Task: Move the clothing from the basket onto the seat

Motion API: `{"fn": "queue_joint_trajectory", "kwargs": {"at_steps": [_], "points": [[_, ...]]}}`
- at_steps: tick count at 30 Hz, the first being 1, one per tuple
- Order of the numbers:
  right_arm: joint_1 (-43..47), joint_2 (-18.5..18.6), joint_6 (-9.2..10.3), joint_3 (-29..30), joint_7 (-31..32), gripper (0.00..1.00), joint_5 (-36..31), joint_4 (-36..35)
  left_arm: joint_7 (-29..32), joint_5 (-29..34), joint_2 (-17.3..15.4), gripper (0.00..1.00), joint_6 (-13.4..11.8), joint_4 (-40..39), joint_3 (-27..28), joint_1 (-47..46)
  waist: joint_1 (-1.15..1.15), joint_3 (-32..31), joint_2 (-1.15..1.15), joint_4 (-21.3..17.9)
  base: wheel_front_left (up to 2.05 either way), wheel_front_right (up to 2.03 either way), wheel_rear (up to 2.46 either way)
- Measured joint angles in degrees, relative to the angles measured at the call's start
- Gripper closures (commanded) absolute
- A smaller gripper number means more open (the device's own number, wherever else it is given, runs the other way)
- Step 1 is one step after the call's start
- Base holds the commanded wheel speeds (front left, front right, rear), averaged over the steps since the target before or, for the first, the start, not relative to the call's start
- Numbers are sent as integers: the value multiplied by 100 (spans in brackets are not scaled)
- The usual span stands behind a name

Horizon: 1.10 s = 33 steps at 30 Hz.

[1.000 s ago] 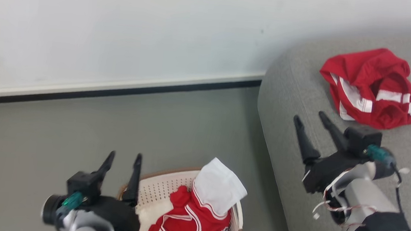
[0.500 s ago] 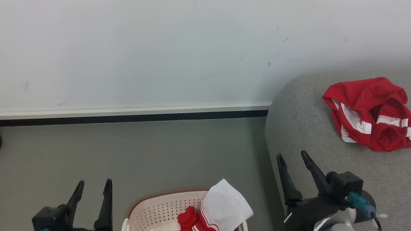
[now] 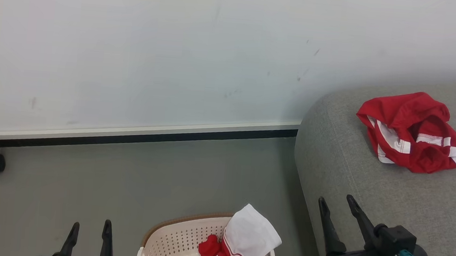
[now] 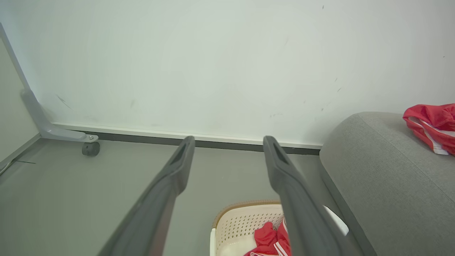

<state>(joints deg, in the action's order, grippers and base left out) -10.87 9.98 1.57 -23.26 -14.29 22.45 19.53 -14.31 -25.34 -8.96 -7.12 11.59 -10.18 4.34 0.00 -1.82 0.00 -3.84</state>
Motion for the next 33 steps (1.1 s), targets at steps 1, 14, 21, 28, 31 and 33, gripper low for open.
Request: {"fn": "queue_joint_trajectory", "kwargs": {"at_steps": [1,14,21,28,31,33], "points": [[51,14,3,21,0,0,-16,-63,0,35,7,0,0,-31,22,35,0,-5,0,2,0,0,0],[583,125,153,234,0,0,-73,-621,0,186,147,0,0,-267,199,331,0,-70,0,27,0,0,0],[676,164,197,304,0,0,-109,-811,0,248,187,0,0,-357,221,396,0,-91,0,41,0,0,0],[712,166,204,361,0,0,-130,-954,0,386,214,0,0,-449,250,434,0,-79,0,63,0,0,0],[723,166,205,380,0,0,-130,-982,0,403,225,0,0,-456,263,435,0,-67,0,68,0,0,0],[751,166,220,385,0,0,-131,-998,0,420,226,0,0,-458,270,435,0,-57,0,70,0,0,0]]}}
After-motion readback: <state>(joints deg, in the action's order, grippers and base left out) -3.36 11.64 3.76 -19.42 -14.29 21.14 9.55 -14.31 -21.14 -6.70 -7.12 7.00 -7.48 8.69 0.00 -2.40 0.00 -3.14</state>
